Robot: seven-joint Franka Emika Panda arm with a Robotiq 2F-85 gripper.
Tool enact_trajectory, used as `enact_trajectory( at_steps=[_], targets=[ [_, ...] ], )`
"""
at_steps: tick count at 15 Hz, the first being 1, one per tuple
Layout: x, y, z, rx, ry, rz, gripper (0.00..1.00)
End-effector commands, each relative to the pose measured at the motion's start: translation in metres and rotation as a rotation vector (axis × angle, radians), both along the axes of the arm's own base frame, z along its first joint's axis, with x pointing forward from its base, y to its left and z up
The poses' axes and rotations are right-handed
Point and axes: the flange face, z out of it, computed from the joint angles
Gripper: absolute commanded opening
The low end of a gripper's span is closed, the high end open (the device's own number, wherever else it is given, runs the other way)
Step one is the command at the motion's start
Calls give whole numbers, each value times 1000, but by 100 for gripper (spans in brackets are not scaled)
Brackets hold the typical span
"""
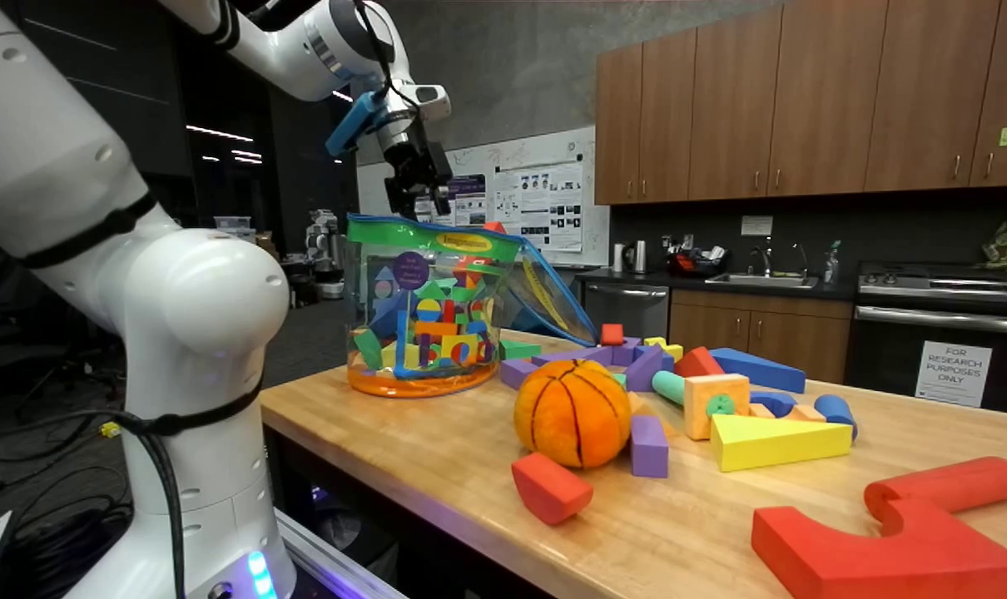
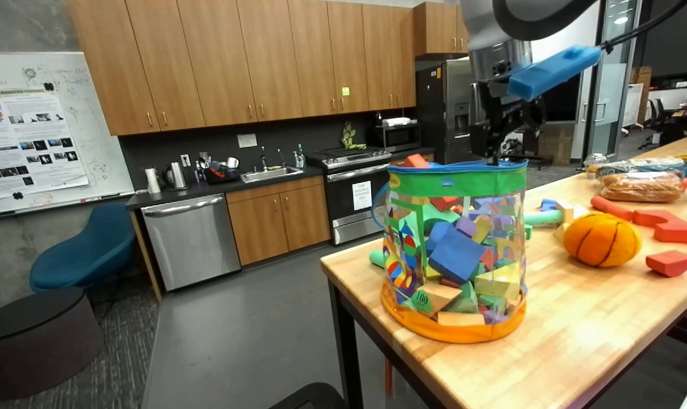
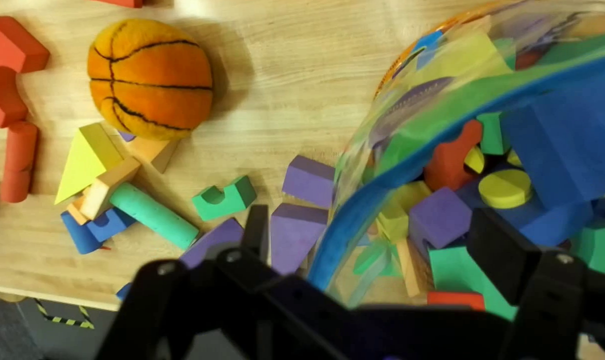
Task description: Put the green cylinder in the clear bag on the left.
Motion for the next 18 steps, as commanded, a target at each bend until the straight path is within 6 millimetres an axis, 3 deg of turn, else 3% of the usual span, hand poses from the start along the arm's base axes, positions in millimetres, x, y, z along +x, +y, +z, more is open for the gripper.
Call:
enact_trajectory(
  at_steps=[1, 4, 11, 14, 18],
  targets=[
    [-12, -16, 25, 27, -100, -56, 100],
    [-15, -44, 38, 91, -149, -133, 100],
    [-25, -135, 50, 232, -340, -378, 100],
    [-30, -167, 47, 279, -412, -459, 100],
    [-28, -200, 25, 316, -431, -538, 100]
  ],
)
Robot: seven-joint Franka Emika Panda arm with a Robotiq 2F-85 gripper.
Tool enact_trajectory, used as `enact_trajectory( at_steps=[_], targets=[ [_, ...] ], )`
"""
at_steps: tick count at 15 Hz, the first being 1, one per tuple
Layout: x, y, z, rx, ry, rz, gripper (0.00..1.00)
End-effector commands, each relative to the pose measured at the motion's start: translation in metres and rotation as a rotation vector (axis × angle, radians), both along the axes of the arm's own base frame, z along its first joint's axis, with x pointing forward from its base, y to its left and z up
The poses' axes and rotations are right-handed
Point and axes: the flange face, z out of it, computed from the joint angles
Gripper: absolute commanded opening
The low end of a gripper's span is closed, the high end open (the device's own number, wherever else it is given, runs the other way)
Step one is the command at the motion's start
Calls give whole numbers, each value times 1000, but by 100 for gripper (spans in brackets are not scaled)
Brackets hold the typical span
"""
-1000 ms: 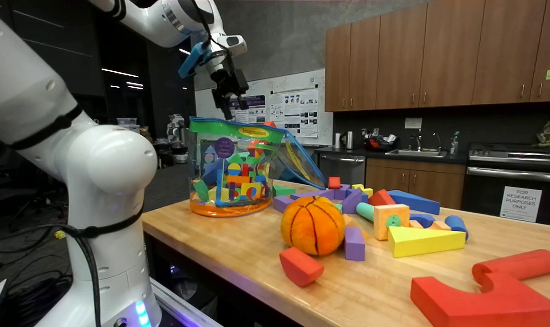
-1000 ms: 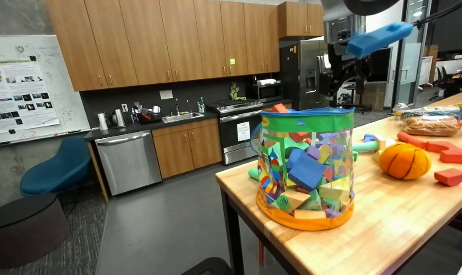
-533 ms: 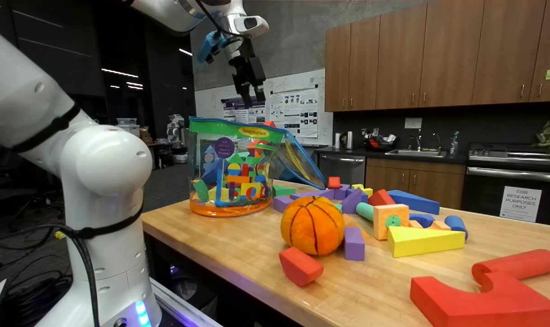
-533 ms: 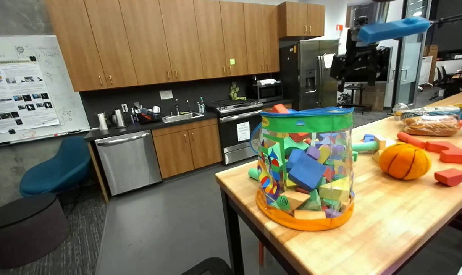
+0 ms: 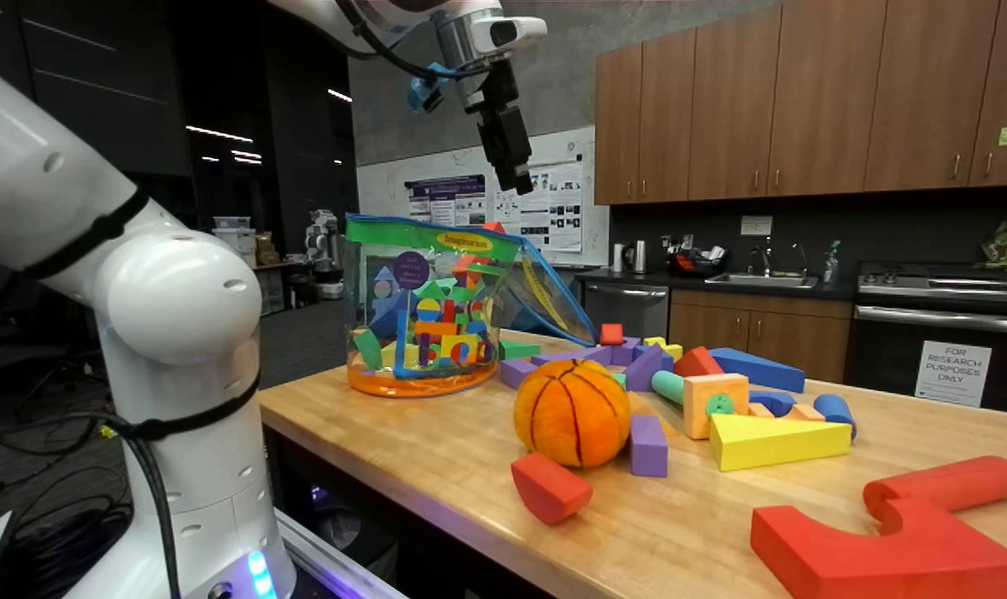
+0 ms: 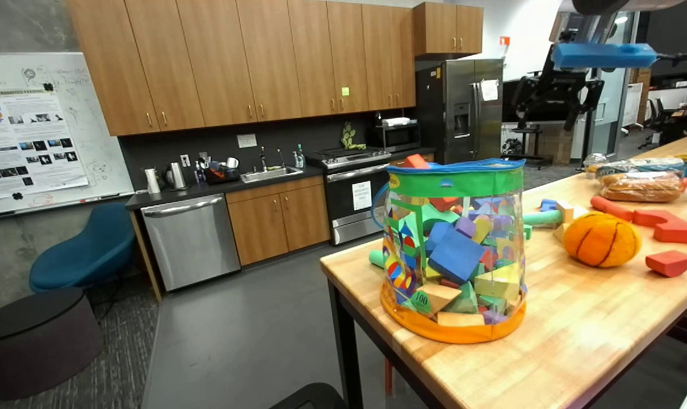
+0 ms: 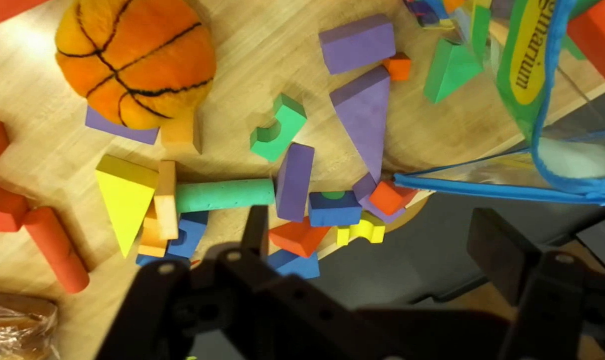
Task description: Put the green cylinder in the clear bag on the left.
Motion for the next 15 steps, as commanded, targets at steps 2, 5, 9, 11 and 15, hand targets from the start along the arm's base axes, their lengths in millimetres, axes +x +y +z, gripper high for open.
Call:
enact_trajectory(
  at_steps=[2, 5, 9, 11, 15],
  targets=[
    [-2, -38, -32, 50, -20, -89, 100],
    [-5, -90, -80, 65, 4, -132, 100],
    [-9, -162, -141, 58, 29, -163, 100],
    [-12, -192, -166, 44, 42, -160, 100],
    [-21, -198, -181, 42, 58, -163, 100]
  ],
)
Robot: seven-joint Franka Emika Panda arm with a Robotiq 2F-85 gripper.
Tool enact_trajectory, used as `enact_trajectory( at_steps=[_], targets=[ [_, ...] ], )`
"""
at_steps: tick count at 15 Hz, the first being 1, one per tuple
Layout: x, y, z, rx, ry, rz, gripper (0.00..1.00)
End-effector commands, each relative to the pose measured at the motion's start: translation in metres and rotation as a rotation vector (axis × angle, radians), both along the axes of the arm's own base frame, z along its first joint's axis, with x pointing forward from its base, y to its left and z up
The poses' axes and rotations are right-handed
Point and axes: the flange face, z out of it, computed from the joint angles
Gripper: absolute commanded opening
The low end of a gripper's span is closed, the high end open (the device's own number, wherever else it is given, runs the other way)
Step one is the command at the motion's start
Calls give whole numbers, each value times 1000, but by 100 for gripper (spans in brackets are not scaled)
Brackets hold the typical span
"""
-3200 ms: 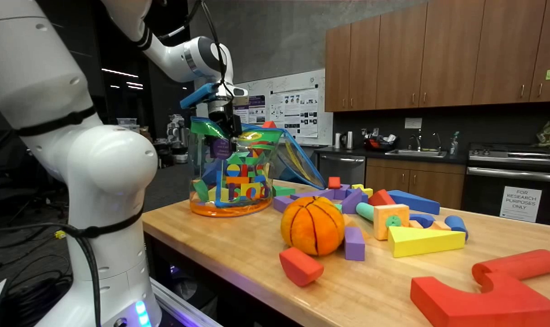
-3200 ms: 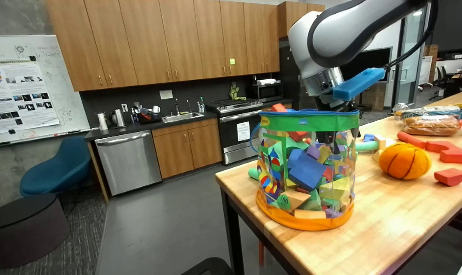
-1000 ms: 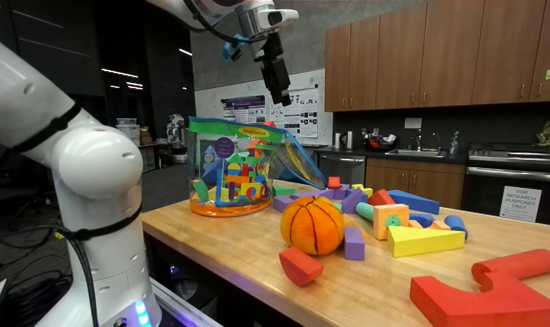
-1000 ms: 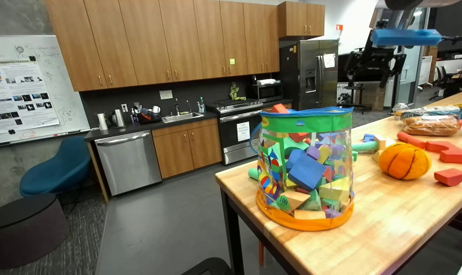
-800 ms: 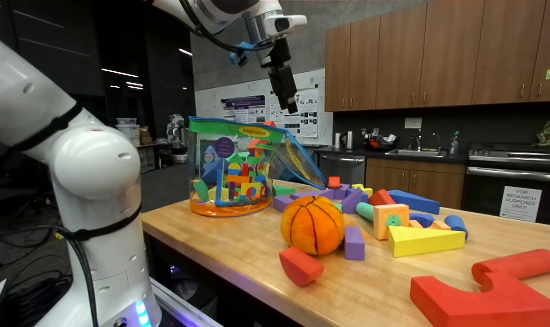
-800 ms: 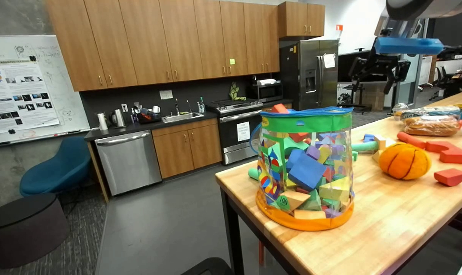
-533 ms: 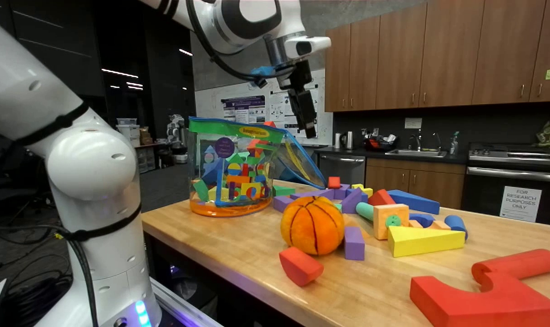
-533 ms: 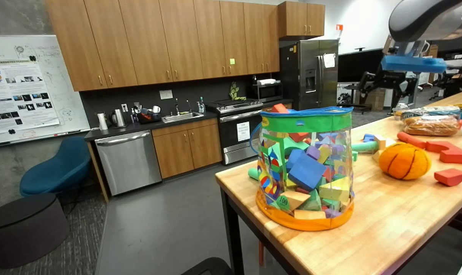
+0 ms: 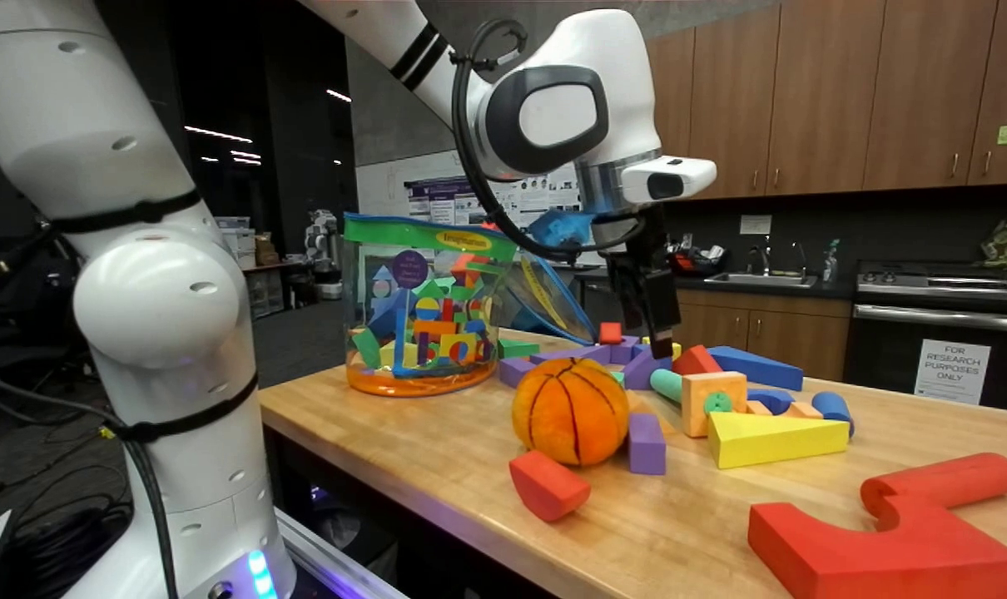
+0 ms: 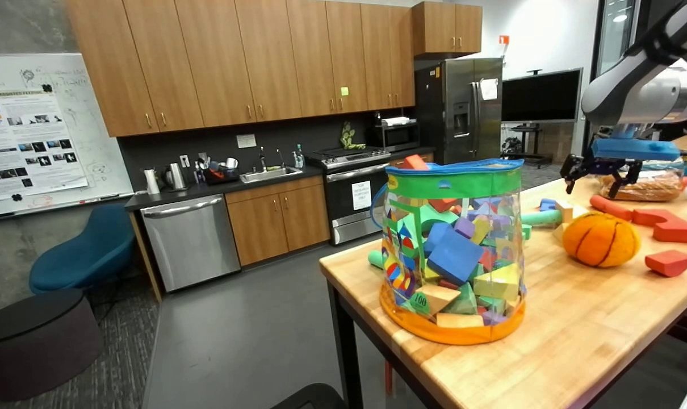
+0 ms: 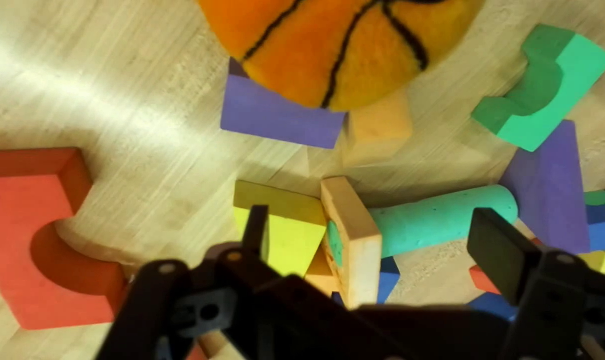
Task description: Put the green cylinder in the clear bag on the left.
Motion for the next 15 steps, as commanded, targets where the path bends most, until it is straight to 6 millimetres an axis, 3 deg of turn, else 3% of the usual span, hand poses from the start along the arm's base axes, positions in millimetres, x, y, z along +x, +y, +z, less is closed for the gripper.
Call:
enact_trajectory(
  at_steps=[1, 11, 14, 15],
  targets=[
    [2, -3, -2, -1, 7, 0, 100],
    [7, -14, -1, -16, -36, -39, 100],
    [21, -19, 13, -43, -112, -99, 100],
    [29, -5, 28, -50, -126, -109, 100]
  ],
)
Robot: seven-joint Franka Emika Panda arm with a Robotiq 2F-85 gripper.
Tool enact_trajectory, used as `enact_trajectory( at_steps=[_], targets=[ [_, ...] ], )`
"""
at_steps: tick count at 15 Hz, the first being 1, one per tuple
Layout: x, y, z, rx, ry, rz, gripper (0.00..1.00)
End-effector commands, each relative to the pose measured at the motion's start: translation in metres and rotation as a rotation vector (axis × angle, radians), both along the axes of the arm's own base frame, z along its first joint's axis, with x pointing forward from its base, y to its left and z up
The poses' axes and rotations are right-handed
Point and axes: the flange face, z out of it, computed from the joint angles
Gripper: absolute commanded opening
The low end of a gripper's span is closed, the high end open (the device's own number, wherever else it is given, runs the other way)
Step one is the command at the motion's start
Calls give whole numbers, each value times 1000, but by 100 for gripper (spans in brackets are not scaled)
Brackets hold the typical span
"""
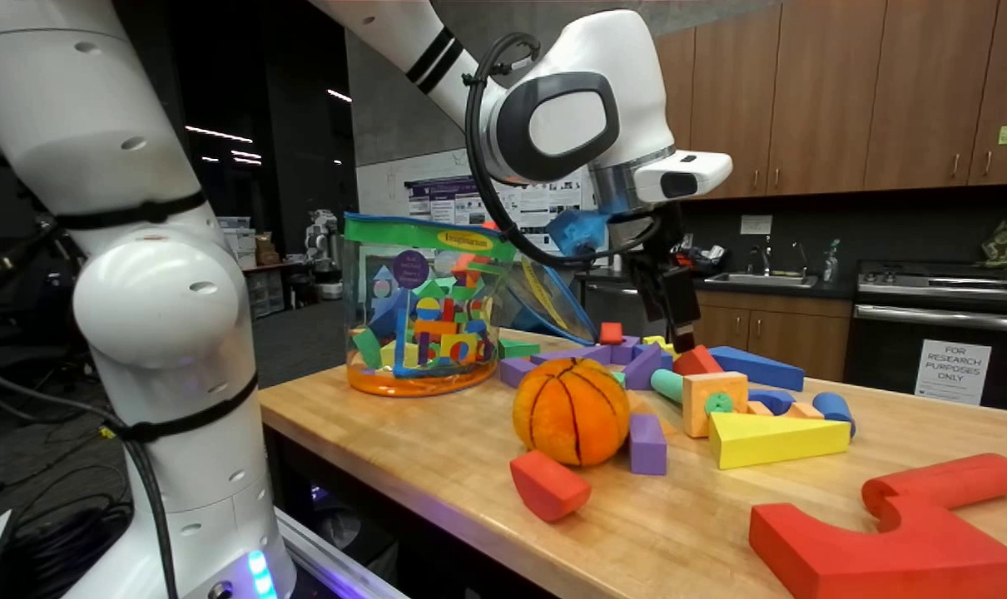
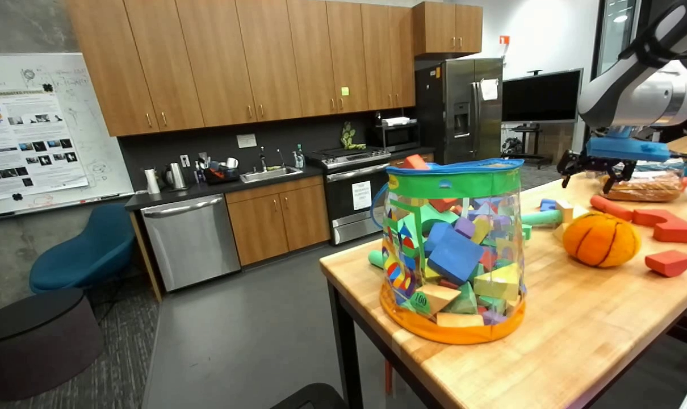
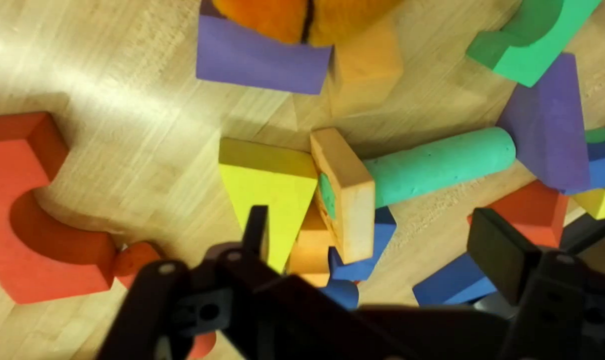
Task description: Put the green cylinder in the clear bag on the left.
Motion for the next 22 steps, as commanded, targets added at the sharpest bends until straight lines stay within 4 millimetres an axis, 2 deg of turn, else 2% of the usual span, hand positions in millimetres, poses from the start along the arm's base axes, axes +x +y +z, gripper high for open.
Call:
enact_trajectory(
  at_steps=[1, 2, 5, 9, 12, 15, 16, 22],
  targets=[
    [24, 10, 29, -25, -55, -62, 100],
    [29, 8, 31, -27, -59, -69, 100],
    [51, 19, 40, -38, -69, -87, 100],
    [64, 24, 39, -59, -34, -109, 100],
    [69, 24, 32, -50, 13, -105, 100],
    [68, 35, 29, 9, 63, -51, 100],
    [66, 30, 24, -16, 39, -79, 100],
    [69, 35, 24, -1, 62, -62, 100]
  ],
)
